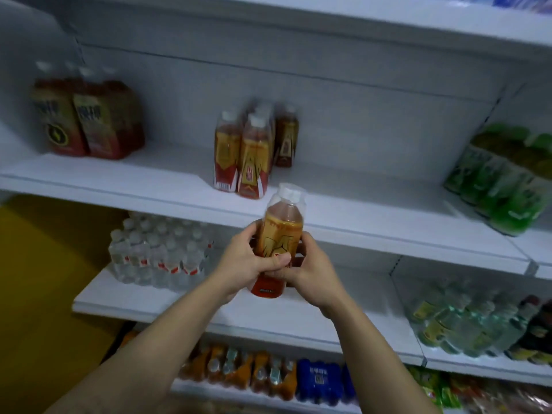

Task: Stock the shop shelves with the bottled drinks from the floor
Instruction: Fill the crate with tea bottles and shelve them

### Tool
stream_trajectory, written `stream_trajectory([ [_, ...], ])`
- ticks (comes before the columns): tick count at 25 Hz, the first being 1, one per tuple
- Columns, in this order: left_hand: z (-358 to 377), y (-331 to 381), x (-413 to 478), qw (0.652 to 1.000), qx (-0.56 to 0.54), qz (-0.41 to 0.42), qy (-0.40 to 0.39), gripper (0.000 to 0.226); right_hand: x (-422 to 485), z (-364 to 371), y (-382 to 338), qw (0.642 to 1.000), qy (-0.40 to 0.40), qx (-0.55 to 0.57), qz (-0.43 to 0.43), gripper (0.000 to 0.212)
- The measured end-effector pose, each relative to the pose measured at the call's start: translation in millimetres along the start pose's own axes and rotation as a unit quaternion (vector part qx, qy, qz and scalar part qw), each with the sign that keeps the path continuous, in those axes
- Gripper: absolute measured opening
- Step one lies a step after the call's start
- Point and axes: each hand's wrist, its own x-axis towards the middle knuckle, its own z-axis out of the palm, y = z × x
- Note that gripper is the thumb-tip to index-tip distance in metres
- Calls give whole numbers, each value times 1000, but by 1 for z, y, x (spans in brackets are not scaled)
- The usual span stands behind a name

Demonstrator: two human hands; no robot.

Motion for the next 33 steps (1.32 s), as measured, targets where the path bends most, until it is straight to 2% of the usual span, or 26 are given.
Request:
stream_trajectory([
  [6, -42, 44, 99, 995, 48, 91, 1, 66, 100, 4, -41, 987, 152, -31, -49, 66],
  [12, -29, 53, 152, 993, 61, 90, -48, 67, 194, -25, -31, 965, 261, -26, -9, 59],
  [17, -15, 45, 175, 993, 69, 88, -34, 63, 258, -44, -25, 968, 245, -59, 18, 63],
  [23, -13, 22, 175, 991, 77, 107, -15, 64, 315, -44, -14, 973, 202, -108, -8, 62],
  [28, -17, 16, 177, 990, 92, 100, -22, 63, 326, -46, -15, 980, 166, -106, 2, 64],
  [30, -15, 17, 178, 989, 102, 102, -24, 63, 324, -42, -13, 979, 157, -128, 30, 61],
  [33, -16, 22, 176, 990, 100, 94, -31, 64, 300, -31, -16, 976, 173, -101, 83, 72],
])
